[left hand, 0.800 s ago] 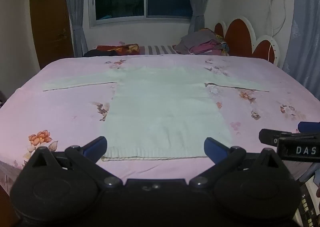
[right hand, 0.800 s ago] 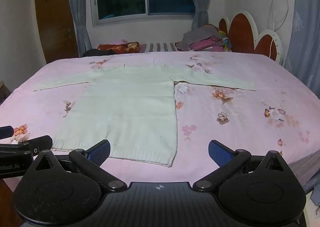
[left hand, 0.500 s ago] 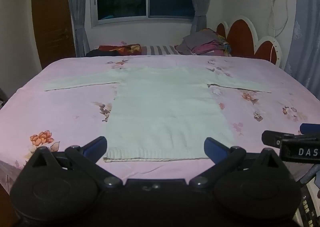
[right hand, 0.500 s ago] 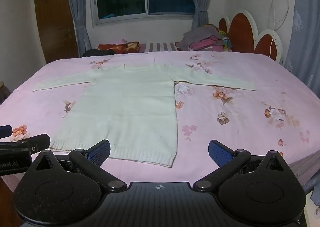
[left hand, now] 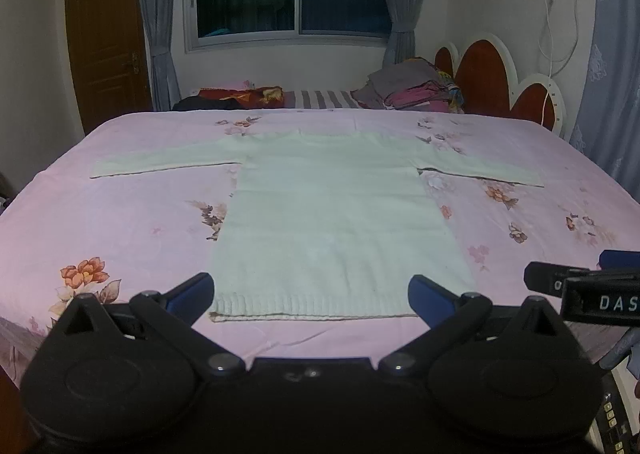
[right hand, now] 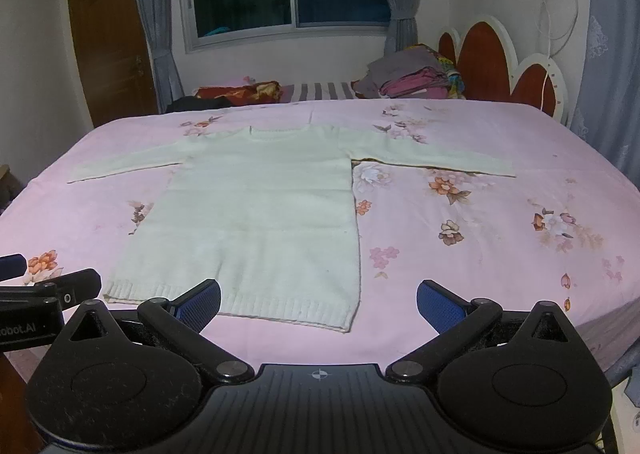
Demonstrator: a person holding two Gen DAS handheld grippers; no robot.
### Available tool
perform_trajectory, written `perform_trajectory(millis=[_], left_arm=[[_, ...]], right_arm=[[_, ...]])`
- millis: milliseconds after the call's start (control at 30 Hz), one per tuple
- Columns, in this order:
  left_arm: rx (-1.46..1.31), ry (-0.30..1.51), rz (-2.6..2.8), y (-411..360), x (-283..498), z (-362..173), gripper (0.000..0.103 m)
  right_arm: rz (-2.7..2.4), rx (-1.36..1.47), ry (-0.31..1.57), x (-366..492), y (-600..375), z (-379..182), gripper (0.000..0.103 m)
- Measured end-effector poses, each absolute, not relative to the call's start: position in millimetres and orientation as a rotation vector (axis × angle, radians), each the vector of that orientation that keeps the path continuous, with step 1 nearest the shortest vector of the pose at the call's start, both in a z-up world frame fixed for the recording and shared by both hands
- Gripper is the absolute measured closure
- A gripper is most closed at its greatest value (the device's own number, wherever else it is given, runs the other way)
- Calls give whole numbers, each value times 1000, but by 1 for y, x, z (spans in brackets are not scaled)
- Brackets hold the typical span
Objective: Fold small clothes
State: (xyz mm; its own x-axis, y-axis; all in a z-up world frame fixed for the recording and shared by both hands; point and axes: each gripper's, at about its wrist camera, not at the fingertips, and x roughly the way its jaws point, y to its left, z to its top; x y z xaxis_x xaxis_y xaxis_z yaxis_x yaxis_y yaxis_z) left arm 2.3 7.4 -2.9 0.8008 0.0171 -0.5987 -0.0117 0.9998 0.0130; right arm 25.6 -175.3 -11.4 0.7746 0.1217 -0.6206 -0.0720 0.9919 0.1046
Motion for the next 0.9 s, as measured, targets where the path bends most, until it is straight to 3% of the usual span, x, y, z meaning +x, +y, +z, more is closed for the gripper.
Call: perform_trajectory(millis=[900], left_arm=[[-1,636,23,10,-3,-2,0]], right_arm=[[119,64,679,21,-173,-10,0]])
